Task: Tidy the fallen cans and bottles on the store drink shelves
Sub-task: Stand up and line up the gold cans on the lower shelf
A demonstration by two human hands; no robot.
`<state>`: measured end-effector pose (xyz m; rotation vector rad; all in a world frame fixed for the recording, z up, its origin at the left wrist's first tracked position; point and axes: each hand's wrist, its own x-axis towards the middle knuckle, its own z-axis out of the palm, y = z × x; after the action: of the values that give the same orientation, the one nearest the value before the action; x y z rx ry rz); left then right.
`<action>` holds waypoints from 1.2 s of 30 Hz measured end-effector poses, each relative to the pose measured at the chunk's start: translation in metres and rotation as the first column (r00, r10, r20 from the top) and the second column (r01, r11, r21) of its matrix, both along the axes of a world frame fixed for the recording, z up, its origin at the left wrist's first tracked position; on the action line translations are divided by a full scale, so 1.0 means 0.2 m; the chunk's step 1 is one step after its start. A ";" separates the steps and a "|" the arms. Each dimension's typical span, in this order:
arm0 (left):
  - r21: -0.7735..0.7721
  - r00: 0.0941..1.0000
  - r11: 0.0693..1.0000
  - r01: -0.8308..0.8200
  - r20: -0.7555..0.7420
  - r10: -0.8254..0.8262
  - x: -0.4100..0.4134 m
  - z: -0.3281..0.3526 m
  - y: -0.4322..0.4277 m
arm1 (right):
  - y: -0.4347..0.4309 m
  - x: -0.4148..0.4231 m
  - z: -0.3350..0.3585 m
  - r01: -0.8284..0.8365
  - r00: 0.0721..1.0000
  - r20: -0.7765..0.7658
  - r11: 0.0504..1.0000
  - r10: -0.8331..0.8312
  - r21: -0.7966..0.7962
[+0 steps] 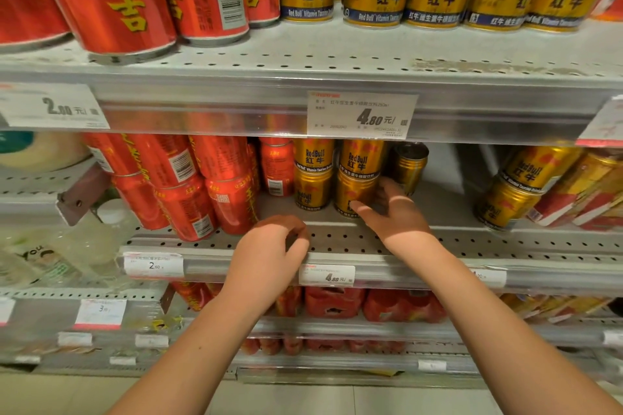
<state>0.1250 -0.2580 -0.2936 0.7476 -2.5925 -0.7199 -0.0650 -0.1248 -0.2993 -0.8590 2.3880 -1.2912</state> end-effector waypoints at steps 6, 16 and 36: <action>0.147 0.994 0.984 -0.101 -0.035 0.107 -0.05 0.02 0.02 | -0.01 -0.02 0.00 0.019 0.999 -0.030 0.999 -0.018 0.030; 0.380 0.979 0.906 -0.185 -0.012 0.205 -0.23 0.03 0.03 | 0.02 -0.03 0.02 -0.051 0.998 0.039 0.999 0.051 0.014; 0.174 0.976 0.983 0.064 -0.218 -0.025 -0.72 0.11 0.67 | 0.97 -0.29 0.02 0.350 0.930 -0.080 0.932 -0.358 -0.099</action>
<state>-0.0190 -0.1234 -0.2709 0.6254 -2.3774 -1.0022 -0.1232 0.0689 -0.2962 -0.5345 2.6726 -1.5195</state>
